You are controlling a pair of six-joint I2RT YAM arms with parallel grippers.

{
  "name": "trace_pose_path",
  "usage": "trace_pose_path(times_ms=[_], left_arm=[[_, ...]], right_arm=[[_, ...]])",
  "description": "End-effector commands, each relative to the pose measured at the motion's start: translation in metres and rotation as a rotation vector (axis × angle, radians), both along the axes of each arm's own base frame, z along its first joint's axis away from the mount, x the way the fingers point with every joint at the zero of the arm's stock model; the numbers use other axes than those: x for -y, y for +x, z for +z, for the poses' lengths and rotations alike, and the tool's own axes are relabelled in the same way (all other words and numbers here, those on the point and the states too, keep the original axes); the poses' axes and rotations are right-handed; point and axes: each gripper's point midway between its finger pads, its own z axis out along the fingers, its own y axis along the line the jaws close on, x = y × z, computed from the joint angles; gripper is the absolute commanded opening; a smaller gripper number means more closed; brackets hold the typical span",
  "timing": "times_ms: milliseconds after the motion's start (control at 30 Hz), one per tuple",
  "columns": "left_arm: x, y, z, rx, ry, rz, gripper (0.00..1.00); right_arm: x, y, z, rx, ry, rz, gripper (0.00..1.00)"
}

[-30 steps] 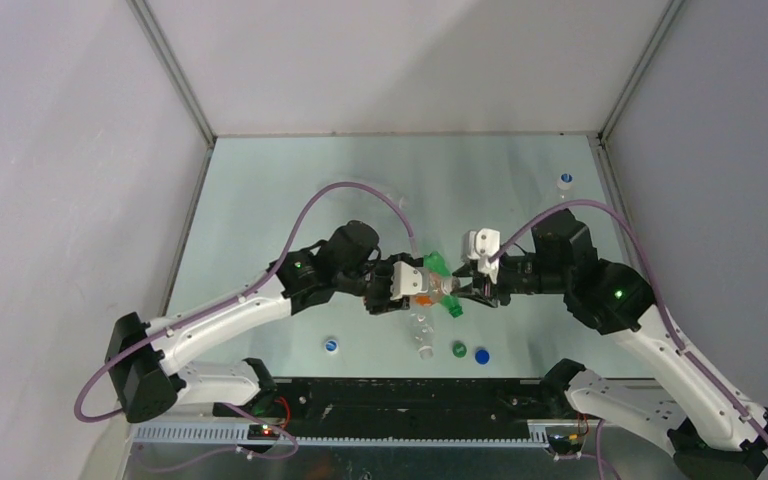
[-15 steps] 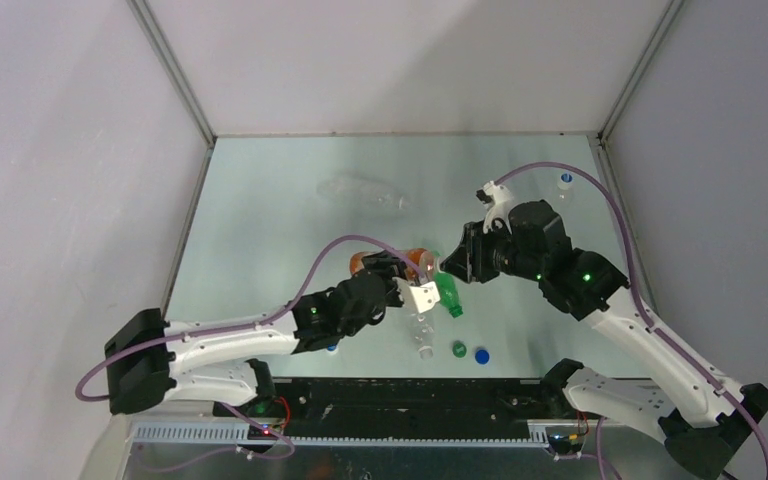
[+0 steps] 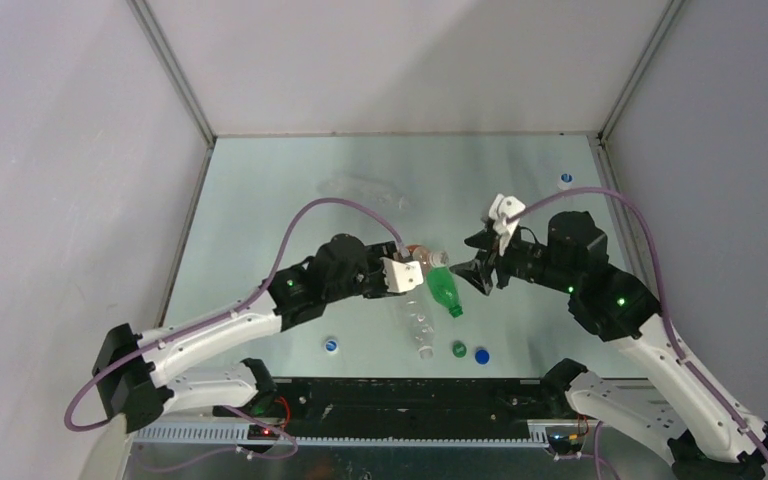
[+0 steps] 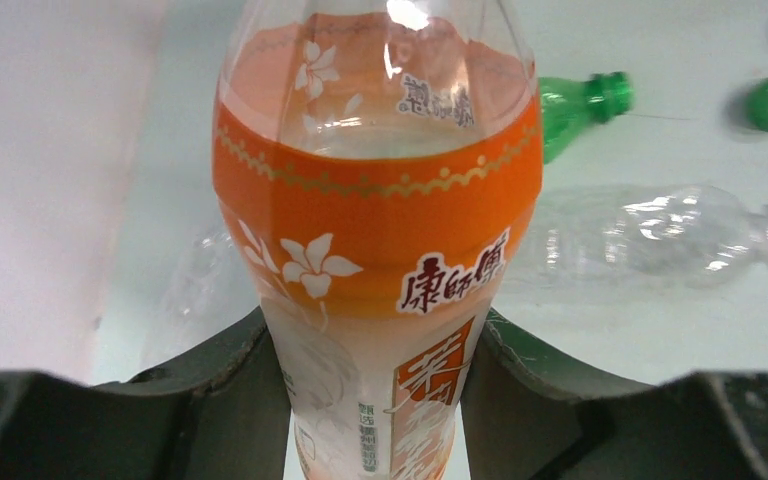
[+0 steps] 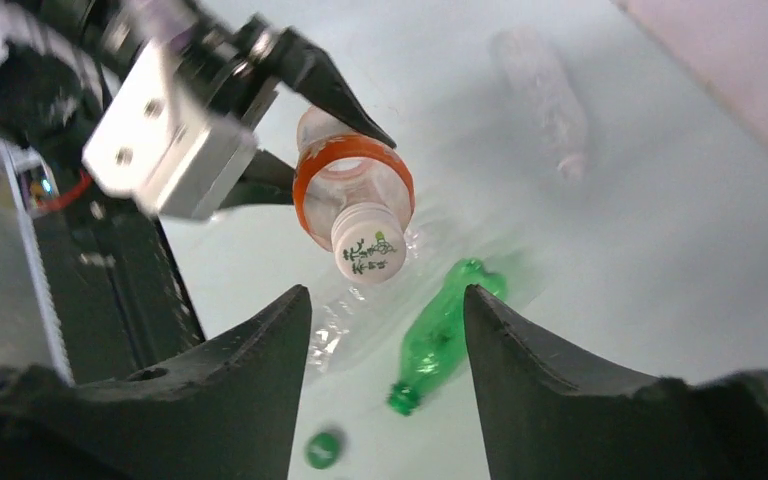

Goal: Screw on the bottle caps

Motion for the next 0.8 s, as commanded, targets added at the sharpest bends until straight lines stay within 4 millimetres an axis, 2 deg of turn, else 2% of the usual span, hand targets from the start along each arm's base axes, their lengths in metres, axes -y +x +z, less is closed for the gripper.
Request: trace_pose_path(times_ms=[0, 200, 767], left_arm=[[0.013, -0.043, 0.005, -0.204, -0.007, -0.244, 0.42], [0.021, -0.060, 0.005, -0.295, 0.010, -0.351, 0.42], [0.032, -0.062, 0.014, -0.310, -0.008, -0.393, 0.41]], right_arm=[[-0.002, -0.018, 0.006, 0.319, -0.143, 0.276, 0.61], [-0.009, -0.033, 0.001, 0.356, -0.155, 0.409, 0.61], [-0.018, -0.049, -0.007, 0.258, -0.130, 0.512, 0.46]])
